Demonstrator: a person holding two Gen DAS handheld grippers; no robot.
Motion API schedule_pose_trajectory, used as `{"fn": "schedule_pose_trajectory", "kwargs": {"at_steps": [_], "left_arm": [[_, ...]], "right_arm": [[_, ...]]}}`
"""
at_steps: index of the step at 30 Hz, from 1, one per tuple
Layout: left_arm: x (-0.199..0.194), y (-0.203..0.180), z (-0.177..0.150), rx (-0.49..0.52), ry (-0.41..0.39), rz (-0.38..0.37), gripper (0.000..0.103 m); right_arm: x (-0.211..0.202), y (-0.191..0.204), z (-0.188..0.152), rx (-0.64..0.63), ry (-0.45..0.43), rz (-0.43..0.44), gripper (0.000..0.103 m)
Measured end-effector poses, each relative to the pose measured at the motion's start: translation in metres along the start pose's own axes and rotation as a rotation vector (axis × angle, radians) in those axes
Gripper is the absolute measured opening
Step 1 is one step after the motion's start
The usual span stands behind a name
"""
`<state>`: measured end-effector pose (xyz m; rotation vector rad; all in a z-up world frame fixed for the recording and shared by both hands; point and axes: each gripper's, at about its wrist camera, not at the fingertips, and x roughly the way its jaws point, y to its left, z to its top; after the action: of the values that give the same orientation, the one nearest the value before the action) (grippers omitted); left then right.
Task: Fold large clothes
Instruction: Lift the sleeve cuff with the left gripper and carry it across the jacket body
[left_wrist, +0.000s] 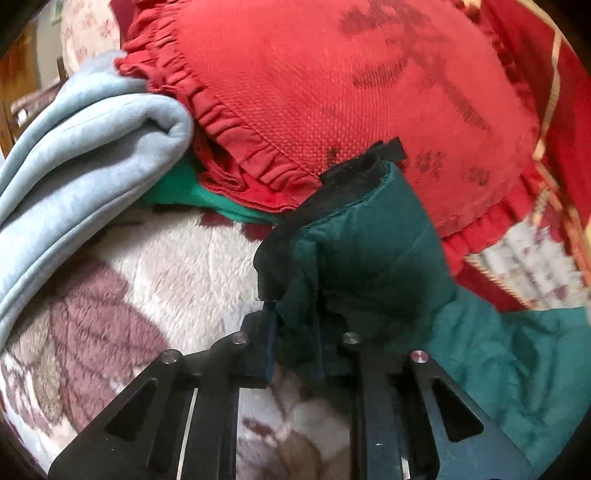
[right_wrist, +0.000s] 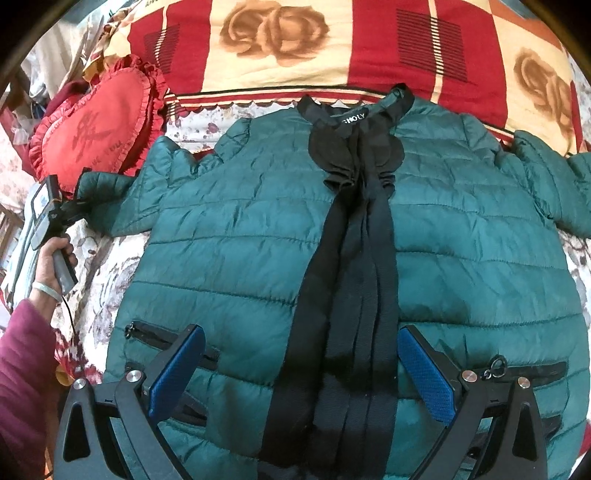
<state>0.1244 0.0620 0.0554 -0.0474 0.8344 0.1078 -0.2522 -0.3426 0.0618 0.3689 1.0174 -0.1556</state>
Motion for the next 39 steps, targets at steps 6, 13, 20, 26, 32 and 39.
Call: {"fn": "schedule_pose_trajectory", "kwargs": {"at_steps": [6, 13, 20, 26, 32, 39], "left_arm": [[-0.048, 0.010, -0.006, -0.022, -0.015, -0.125, 0.014], [-0.111, -0.014, -0.022, 0.026, -0.031, -0.209, 0.013], [-0.166, -0.050, -0.028, 0.072, -0.055, -0.294, 0.013], [-0.209, -0.086, -0.035, 0.141, -0.072, -0.357, 0.013], [-0.230, -0.132, -0.047, 0.214, -0.059, -0.423, 0.013], [-0.251, -0.186, -0.066, 0.283, -0.044, -0.494, 0.013]], "right_arm": [[-0.010, 0.003, -0.008, -0.002, -0.015, 0.021, 0.103], [-0.030, -0.004, -0.016, 0.011, -0.052, 0.029, 0.103], [-0.045, -0.019, -0.023, 0.045, -0.077, 0.016, 0.103], [-0.051, -0.032, -0.028, 0.076, -0.073, 0.023, 0.103], [-0.058, -0.036, -0.033, 0.075, -0.078, 0.020, 0.103], [-0.064, -0.051, -0.037, 0.105, -0.085, 0.020, 0.103]]}}
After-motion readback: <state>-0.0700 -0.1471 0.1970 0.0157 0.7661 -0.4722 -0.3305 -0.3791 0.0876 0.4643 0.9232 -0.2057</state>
